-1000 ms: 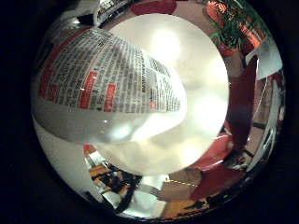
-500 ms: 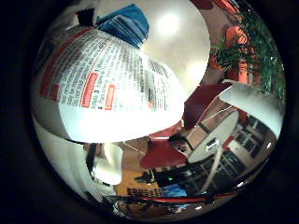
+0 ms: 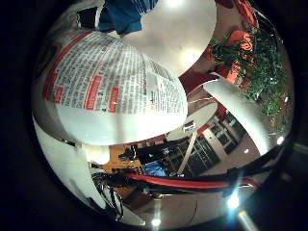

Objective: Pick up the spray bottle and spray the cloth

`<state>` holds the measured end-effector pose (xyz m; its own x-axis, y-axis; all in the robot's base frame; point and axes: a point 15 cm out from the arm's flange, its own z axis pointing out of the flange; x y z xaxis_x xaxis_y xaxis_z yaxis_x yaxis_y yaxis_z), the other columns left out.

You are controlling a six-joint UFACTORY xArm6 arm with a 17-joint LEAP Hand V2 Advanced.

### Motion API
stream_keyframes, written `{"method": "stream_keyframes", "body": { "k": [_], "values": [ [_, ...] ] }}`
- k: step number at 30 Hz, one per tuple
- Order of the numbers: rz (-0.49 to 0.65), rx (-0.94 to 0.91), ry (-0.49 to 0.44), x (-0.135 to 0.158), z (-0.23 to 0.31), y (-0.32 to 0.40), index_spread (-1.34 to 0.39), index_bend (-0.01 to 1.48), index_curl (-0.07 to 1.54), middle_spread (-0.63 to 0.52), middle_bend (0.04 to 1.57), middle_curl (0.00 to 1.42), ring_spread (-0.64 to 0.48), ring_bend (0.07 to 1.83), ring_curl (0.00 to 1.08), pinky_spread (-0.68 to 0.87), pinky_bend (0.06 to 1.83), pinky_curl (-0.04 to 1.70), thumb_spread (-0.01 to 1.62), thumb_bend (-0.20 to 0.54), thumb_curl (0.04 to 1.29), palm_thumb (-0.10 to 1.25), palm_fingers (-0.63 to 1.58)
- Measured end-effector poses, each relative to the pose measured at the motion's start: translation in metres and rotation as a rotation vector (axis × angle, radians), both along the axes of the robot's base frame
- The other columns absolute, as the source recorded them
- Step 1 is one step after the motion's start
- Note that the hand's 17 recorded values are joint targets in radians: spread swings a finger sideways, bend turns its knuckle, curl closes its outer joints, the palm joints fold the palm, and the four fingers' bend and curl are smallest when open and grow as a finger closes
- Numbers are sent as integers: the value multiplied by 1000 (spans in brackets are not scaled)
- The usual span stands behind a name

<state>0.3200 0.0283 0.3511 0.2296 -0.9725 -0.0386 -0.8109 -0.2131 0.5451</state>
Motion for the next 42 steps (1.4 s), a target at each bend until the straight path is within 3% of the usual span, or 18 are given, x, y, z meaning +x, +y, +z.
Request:
{"method": "stream_keyframes", "body": {
  "k": [14, 21, 27, 37, 42],
  "values": [
    [7, -36, 26, 3, -3, 3, -203, 1145, 729, -92, 1376, 621, -159, 1475, 598, -207, 1031, 1269, 890, -17, 805, 976, 1185],
    [5, 29, -21, 8, 18, 18, -201, 1142, 726, -92, 1371, 618, -160, 1478, 598, -209, 1028, 1273, 895, -16, 800, 985, 1187],
    [2, 203, -72, 11, 48, 55, -202, 1138, 726, -92, 1372, 617, -159, 1475, 597, -211, 1027, 1276, 888, -12, 799, 1005, 1185],
    [29, 657, -129, 8, 99, 152, -203, 1138, 729, -92, 1372, 617, -160, 1481, 601, -216, 1020, 1280, 821, -17, 812, 1045, 1182],
    [85, 862, -158, 14, 90, 193, -203, 1137, 732, -92, 1371, 618, -160, 1481, 601, -218, 1019, 1281, 801, -17, 817, 1053, 1182]
  ]
}}
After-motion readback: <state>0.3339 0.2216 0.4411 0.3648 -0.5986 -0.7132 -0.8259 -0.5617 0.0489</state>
